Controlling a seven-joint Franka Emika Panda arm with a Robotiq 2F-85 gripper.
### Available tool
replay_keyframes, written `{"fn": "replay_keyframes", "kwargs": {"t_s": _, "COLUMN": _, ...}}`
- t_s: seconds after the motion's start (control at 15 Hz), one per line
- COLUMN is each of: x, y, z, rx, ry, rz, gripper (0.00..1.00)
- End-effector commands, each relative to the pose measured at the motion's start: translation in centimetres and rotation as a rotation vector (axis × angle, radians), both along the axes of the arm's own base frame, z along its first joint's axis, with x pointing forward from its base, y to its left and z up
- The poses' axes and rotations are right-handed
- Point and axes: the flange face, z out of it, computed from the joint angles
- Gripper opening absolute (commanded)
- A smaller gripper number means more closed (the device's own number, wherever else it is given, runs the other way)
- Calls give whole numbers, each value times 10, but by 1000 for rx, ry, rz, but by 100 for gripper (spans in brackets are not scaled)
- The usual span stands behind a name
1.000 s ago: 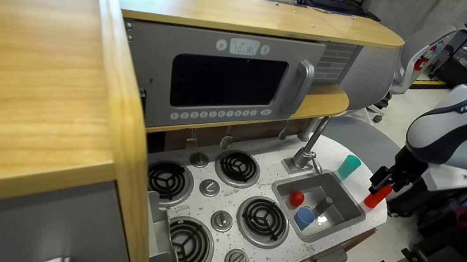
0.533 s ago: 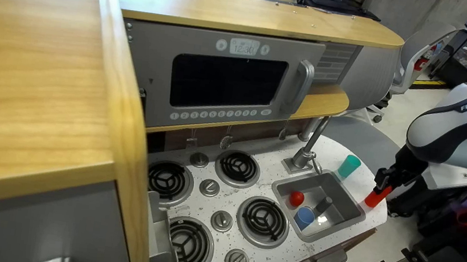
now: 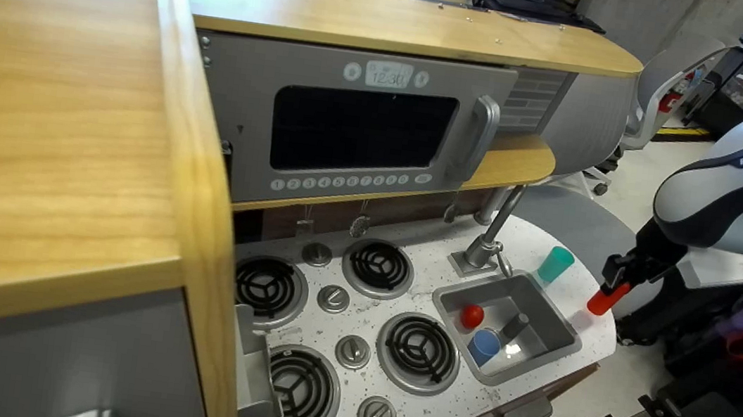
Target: Move the orange bottle close to the blue cup
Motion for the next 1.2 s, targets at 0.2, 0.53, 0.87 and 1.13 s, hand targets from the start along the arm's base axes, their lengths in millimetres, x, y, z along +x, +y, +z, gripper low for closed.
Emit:
{"fn": "replay_keyframes", "kwargs": {"t_s": 0.2, "x": 18, "y": -24, "z": 15, "rx": -48, "ry": -51, "rz": -36, "gripper": 13}}
{"fn": "replay_keyframes", "kwargs": {"t_s": 0.53, "x": 34, "y": -32, "z": 12, "rx": -36, "ry": -99, "rz": -58, "gripper": 13}}
{"fn": "replay_keyframes", "kwargs": {"t_s": 0.87, "x": 44, "y": -30, "z": -15, "rx": 19, "ry": -119, "rz": -77, "gripper": 13}}
{"fn": "replay_keyframes", "kwargs": {"t_s": 1.13, "x": 51, "y": -25, "z": -22, "rx": 102, "ry": -153, "rz": -109, "gripper": 13}}
